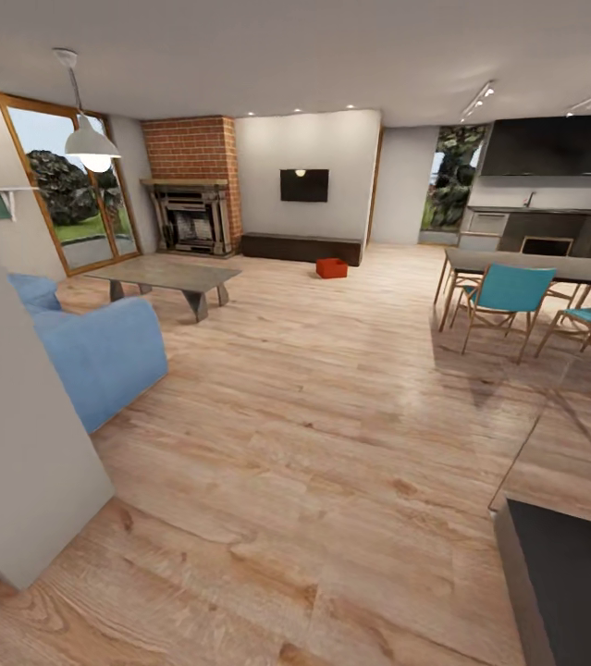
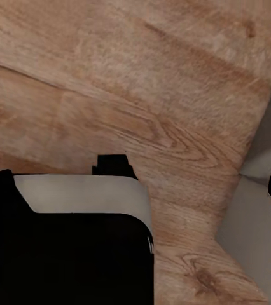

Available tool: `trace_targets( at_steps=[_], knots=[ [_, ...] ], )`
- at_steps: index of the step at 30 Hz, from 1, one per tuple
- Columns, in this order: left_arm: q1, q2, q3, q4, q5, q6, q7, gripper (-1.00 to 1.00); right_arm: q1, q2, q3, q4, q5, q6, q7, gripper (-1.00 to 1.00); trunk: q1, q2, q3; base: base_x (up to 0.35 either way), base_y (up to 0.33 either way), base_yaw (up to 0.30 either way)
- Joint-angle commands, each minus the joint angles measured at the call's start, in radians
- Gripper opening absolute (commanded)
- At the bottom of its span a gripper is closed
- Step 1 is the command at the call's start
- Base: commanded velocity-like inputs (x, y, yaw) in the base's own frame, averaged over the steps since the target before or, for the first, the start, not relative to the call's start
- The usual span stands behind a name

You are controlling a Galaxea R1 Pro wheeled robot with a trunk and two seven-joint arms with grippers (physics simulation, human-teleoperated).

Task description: Move the two storage containers from the living room to the garage. In the garage, place one container on the floor and stack the other container on top of it (either order is fine).

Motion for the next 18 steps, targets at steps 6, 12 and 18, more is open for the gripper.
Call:
trace_targets(
  at_steps=[6,12,18],
  knots=[
    [-0.001,0.0,0.001,0.0,0.006,0.003,0.003,1.0,-0.001,0.001,0.008,0.003,-0.01,-0.005,0.0,1.0,0.001,0.0,-0.001,0.321,0.0,0.0],
    [-0.001,0.0,0.001,0.0,0.006,0.003,0.003,1.0,-0.001,0.0,0.008,0.003,-0.009,-0.006,0.001,1.0,0.001,0.0,-0.001,0.321,0.0,0.0],
    [0.002,0.001,0.003,0.0,0.009,0.001,0.003,1.0,-0.001,-0.002,0.01,0.003,-0.004,-0.005,0.004,1.0,0.001,0.0,-0.001,0.268,0.0,0.0]
  ],
)
